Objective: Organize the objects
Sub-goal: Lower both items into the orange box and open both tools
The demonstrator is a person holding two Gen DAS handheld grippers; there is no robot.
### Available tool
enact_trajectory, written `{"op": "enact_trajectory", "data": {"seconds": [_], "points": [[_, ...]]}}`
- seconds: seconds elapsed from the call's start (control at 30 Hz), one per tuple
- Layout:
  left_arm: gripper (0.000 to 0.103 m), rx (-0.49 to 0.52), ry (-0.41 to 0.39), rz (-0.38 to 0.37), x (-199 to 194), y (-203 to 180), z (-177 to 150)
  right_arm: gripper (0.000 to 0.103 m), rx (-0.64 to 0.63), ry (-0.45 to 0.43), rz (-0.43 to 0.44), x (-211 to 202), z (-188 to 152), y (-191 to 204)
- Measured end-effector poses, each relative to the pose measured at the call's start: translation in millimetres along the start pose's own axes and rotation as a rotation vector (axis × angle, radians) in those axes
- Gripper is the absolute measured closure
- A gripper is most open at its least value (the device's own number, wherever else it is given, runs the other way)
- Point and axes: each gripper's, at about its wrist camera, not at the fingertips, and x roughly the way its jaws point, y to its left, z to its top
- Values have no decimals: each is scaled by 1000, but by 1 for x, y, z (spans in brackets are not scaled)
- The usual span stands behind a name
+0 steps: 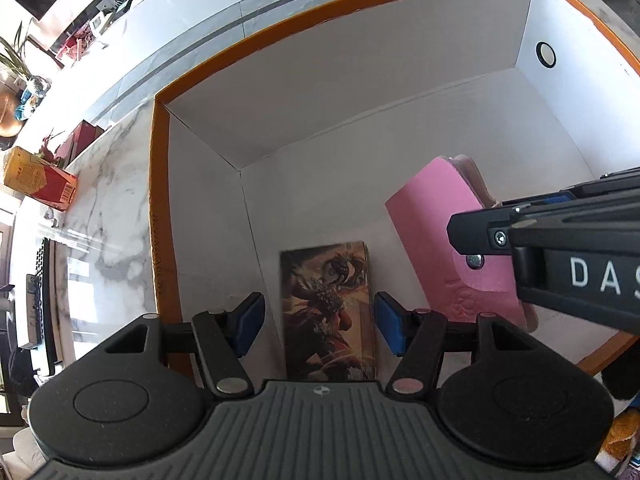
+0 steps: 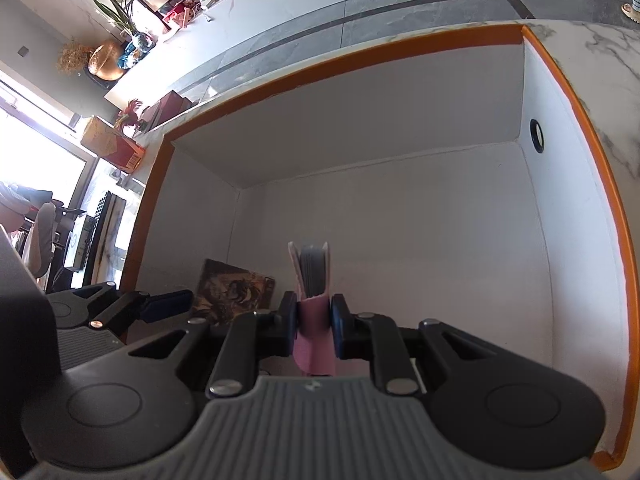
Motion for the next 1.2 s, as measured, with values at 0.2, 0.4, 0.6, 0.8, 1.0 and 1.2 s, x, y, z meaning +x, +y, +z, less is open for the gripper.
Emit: {"op": "enact_trajectory", "data": {"seconds": [0.2, 0.4, 0.6, 0.8, 1.0, 1.2], "points": [[31, -11, -24, -25, -4, 5, -3, 85, -28, 7, -18, 1, -1, 6], [33, -60, -58, -85, -18, 29, -8, 84, -30, 28, -35, 2, -1, 4], [62, -93, -44, -172, -20, 41, -9, 84, -57, 43, -57, 12, -2, 16], [63, -103, -52, -189, -20, 45, -8, 84, -32, 47, -48, 19, 1, 24], [64, -97, -62, -196, -22, 46, -10, 84, 26, 85, 15, 28, 2, 27], [64, -87, -58, -207, -21, 42, -11, 84, 30, 93, -1, 30, 3, 28]]}}
